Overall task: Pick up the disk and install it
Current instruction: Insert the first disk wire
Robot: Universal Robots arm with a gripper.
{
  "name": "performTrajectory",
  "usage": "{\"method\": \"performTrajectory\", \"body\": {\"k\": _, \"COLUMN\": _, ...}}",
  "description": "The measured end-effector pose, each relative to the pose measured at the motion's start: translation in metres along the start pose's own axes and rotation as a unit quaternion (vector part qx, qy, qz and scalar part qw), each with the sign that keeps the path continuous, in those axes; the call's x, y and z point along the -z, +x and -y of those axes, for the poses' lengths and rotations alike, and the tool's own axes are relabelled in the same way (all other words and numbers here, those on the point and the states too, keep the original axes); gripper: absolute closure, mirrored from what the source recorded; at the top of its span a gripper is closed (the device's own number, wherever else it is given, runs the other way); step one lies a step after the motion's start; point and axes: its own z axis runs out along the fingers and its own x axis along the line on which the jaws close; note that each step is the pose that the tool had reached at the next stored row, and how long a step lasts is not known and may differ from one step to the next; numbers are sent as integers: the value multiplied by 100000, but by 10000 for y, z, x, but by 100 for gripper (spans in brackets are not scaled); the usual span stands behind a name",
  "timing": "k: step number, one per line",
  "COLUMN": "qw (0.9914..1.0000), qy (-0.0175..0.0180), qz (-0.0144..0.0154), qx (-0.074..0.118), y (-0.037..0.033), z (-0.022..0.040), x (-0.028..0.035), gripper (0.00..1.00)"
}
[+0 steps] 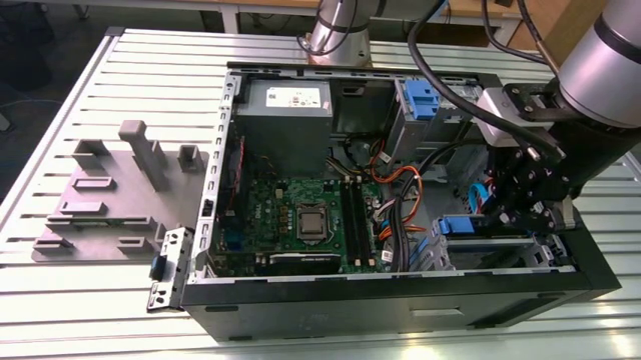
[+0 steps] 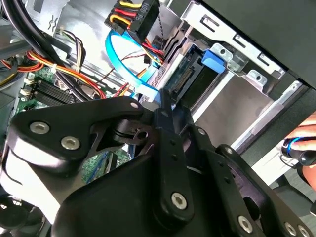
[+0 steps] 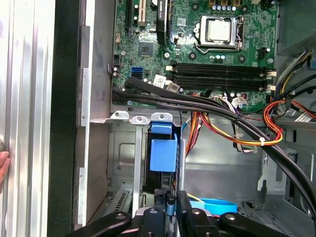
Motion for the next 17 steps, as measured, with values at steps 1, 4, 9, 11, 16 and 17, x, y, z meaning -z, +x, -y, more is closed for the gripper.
{"method": "performTrajectory", "body": {"k": 1, "qw": 100000, "qy": 2, "qz": 18, "qx": -1, "y": 0, "z": 0, "x": 14, "gripper": 77}}
{"method": "performTrajectory", "body": {"k": 4, "qw": 100000, "qy": 2, "qz": 5, "qx": -3, "y": 1, "z": 1, "x": 91, "gripper": 77}}
{"method": "performTrajectory", "body": {"k": 9, "qw": 100000, "qy": 1, "qz": 6, "qx": -1, "y": 2, "z": 3, "x": 227, "gripper": 77}}
{"method": "performTrajectory", "body": {"k": 11, "qw": 100000, "qy": 1, "qz": 8, "qx": -2, "y": 2, "z": 3, "x": 251, "gripper": 77}}
{"method": "performTrajectory", "body": {"k": 16, "qw": 100000, "qy": -86, "qz": 14, "qx": -1, "y": 2, "z": 6, "x": 252, "gripper": 77}}
{"method": "performTrajectory", "body": {"k": 17, "qw": 99999, "qy": -368, "qz": 23, "qx": -3, "y": 2, "z": 13, "x": 250, "gripper": 77}}
